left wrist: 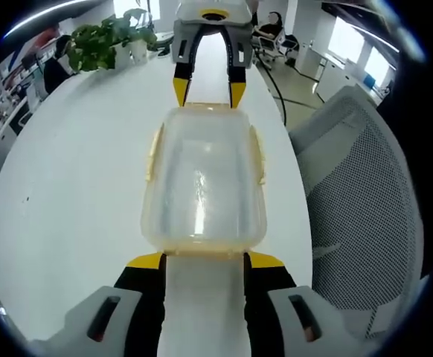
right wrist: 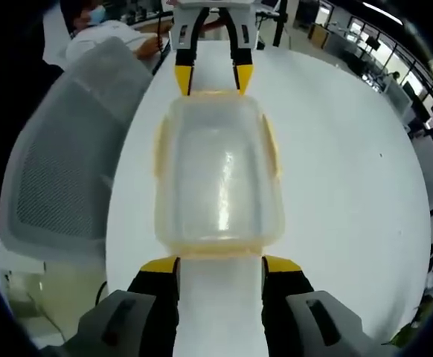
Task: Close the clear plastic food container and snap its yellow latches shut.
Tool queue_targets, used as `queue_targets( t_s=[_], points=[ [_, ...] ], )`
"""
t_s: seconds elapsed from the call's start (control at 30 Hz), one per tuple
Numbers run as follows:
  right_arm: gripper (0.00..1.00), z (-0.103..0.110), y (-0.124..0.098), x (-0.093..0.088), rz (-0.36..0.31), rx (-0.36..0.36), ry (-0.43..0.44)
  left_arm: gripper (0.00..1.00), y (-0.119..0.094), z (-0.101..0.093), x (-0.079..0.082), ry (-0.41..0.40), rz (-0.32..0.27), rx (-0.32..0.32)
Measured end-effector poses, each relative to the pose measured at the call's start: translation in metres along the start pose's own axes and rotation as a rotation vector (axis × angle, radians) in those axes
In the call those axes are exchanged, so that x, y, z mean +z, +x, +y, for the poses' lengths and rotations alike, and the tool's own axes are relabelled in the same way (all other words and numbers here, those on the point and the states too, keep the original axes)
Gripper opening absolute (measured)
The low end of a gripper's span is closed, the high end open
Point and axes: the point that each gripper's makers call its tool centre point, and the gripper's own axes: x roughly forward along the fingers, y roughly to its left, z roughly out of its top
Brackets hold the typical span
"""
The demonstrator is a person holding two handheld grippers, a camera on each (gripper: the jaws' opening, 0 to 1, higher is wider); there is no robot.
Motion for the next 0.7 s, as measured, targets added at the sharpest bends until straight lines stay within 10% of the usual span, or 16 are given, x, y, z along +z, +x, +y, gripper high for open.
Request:
queue_targets(
  t_s=[0.7],
  points=[
    [0.43,-0.006,-0.016,0.009,-0.143,-0.023,0.263,0.39,-0.011,0.004,0.004,-0.096,-0.039,0.043]
  ],
)
